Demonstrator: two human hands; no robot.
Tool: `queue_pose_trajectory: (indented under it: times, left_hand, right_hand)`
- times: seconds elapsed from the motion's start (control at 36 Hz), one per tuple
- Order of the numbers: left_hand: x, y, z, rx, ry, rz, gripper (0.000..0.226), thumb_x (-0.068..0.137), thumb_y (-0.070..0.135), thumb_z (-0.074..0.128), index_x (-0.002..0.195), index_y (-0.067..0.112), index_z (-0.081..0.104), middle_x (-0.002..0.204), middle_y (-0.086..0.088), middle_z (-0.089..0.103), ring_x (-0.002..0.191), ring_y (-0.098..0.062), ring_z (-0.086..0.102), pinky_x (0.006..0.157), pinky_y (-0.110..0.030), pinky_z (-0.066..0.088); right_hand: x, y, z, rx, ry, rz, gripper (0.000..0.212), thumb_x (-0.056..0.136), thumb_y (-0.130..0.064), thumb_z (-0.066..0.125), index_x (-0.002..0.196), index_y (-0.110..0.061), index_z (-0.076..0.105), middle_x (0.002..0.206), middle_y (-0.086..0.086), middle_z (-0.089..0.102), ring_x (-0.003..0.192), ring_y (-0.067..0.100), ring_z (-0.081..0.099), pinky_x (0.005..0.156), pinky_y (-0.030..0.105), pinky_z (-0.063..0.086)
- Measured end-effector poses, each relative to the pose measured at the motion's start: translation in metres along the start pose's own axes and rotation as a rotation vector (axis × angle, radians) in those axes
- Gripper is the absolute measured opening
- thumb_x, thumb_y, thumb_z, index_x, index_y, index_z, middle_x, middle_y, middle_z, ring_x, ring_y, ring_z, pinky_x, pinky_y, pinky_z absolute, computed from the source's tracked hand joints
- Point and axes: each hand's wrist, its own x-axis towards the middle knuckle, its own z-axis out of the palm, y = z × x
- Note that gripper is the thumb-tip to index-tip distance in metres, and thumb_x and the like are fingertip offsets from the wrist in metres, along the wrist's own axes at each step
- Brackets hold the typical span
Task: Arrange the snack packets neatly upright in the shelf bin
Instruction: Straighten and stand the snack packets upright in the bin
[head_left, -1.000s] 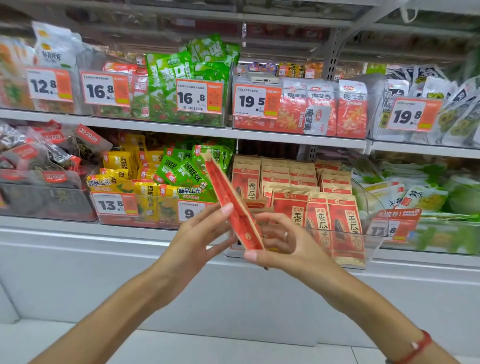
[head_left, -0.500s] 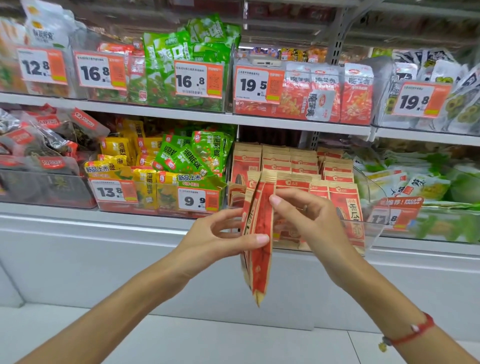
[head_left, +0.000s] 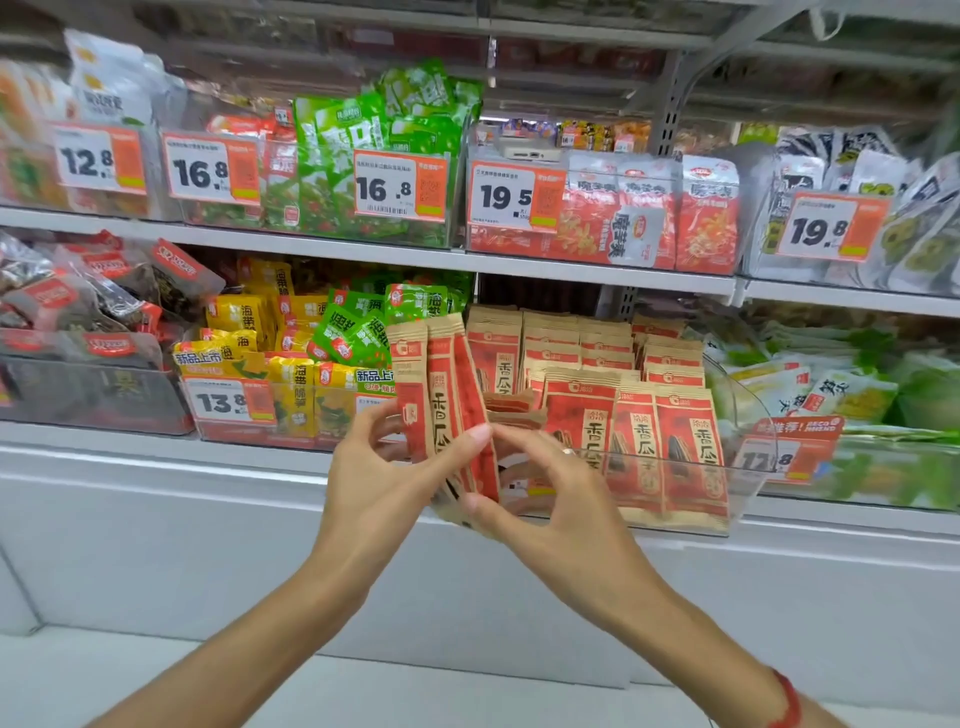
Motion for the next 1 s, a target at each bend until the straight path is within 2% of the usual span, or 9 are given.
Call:
queue_pose_trajectory:
  times: [0.11, 0.28, 0.44, 0.56, 0.64, 0.75, 0.83, 0.89, 1.0]
  left_hand:
    - [-0.003, 0.000, 0.001, 0.017, -0.015, 0.028, 0.068, 0.043, 0.056, 0.078, 0.103, 0.037, 0.053, 0.090, 0.024, 0.066, 0.086, 0.013, 0.062, 0.063, -0.005, 0.045]
    - [0.001, 0.005, -0.010, 0.014, -0.076, 0.164, 0.024, 0.077, 0.031, 0.075, 0.097, 0.036, 0.063, 0.103, 0.014, 0.068, 0.085, 0.011, 0.062, 0.064, -0.004, 0.045]
    - [0.000, 0.002, -0.008, -0.046, -0.158, 0.104, 0.029, 0.072, 0.027, 0.075, 0.100, 0.024, 0.065, 0.097, 0.020, 0.071, 0.091, 0.000, 0.068, 0.075, -0.023, 0.057]
    - [0.000, 0.002, -0.005, -0.070, -0.140, 0.134, 0.024, 0.077, 0.018, 0.075, 0.098, 0.024, 0.066, 0.093, 0.023, 0.071, 0.089, -0.001, 0.069, 0.073, -0.020, 0.056]
    - [0.000, 0.004, -0.004, -0.130, -0.079, 0.135, 0.033, 0.072, 0.023, 0.077, 0.101, 0.027, 0.064, 0.094, 0.022, 0.072, 0.090, 0.001, 0.069, 0.072, -0.015, 0.053]
    - [0.001, 0.009, -0.006, -0.164, 0.023, 0.136, 0.053, 0.061, 0.038, 0.083, 0.109, 0.028, 0.064, 0.107, 0.012, 0.070, 0.096, -0.005, 0.069, 0.089, -0.034, 0.054]
    - [-0.004, 0.011, -0.003, -0.190, -0.142, 0.125, 0.055, 0.061, 0.046, 0.087, 0.110, 0.031, 0.066, 0.108, 0.013, 0.072, 0.100, -0.007, 0.068, 0.090, -0.036, 0.054]
    - [-0.011, 0.014, 0.003, -0.220, -0.300, 0.118, 0.050, 0.064, 0.050, 0.077, 0.110, 0.034, 0.067, 0.111, 0.011, 0.071, 0.103, -0.008, 0.068, 0.084, -0.031, 0.056]
    - [-0.016, 0.013, 0.011, -0.353, -0.324, 0.027, 0.039, 0.080, 0.039, 0.074, 0.115, 0.027, 0.065, 0.110, 0.007, 0.072, 0.103, -0.011, 0.068, 0.082, -0.024, 0.057]
  right_hand:
    - [0.005, 0.002, -0.003, -0.033, 0.066, 0.009, 0.040, 0.080, -0.027, 0.075, 0.118, -0.034, 0.062, 0.103, -0.021, 0.064, 0.092, 0.000, 0.061, 0.077, 0.029, 0.056]
    - [0.016, 0.009, -0.036, 0.248, -0.055, 0.226, 0.046, 0.082, -0.026, 0.071, 0.125, -0.035, 0.056, 0.106, -0.015, 0.069, 0.097, 0.000, 0.066, 0.081, 0.026, 0.057]
    - [0.014, 0.013, -0.041, 0.275, -0.092, 0.278, 0.038, 0.086, -0.023, 0.067, 0.116, -0.042, 0.055, 0.113, -0.014, 0.067, 0.104, -0.001, 0.063, 0.084, 0.023, 0.055]
    - [0.011, 0.012, -0.041, 0.309, -0.091, 0.256, 0.037, 0.085, -0.023, 0.067, 0.114, -0.043, 0.055, 0.112, -0.014, 0.067, 0.100, -0.004, 0.063, 0.082, 0.020, 0.054]
    - [0.010, 0.008, -0.039, 0.262, -0.012, 0.120, 0.037, 0.081, -0.027, 0.069, 0.111, -0.045, 0.057, 0.102, -0.017, 0.069, 0.096, 0.000, 0.065, 0.076, 0.019, 0.055]
    - [0.011, -0.001, -0.045, -0.024, 0.239, -0.243, 0.043, 0.080, -0.016, 0.076, 0.118, -0.029, 0.064, 0.101, -0.012, 0.068, 0.094, 0.009, 0.065, 0.079, 0.018, 0.052]
    - [0.011, 0.000, -0.045, -0.259, 0.342, -0.437, 0.045, 0.076, -0.011, 0.077, 0.118, -0.021, 0.066, 0.098, -0.005, 0.066, 0.088, 0.008, 0.062, 0.075, 0.022, 0.052]
    - [0.010, 0.003, -0.040, -0.409, 0.359, -0.524, 0.043, 0.076, -0.010, 0.075, 0.116, -0.020, 0.068, 0.094, -0.004, 0.064, 0.086, 0.012, 0.060, 0.070, 0.028, 0.051]
    - [0.010, 0.006, -0.029, -0.625, 0.355, -0.650, 0.033, 0.080, -0.013, 0.074, 0.112, -0.016, 0.070, 0.095, -0.004, 0.058, 0.085, 0.015, 0.055, 0.067, 0.025, 0.047]
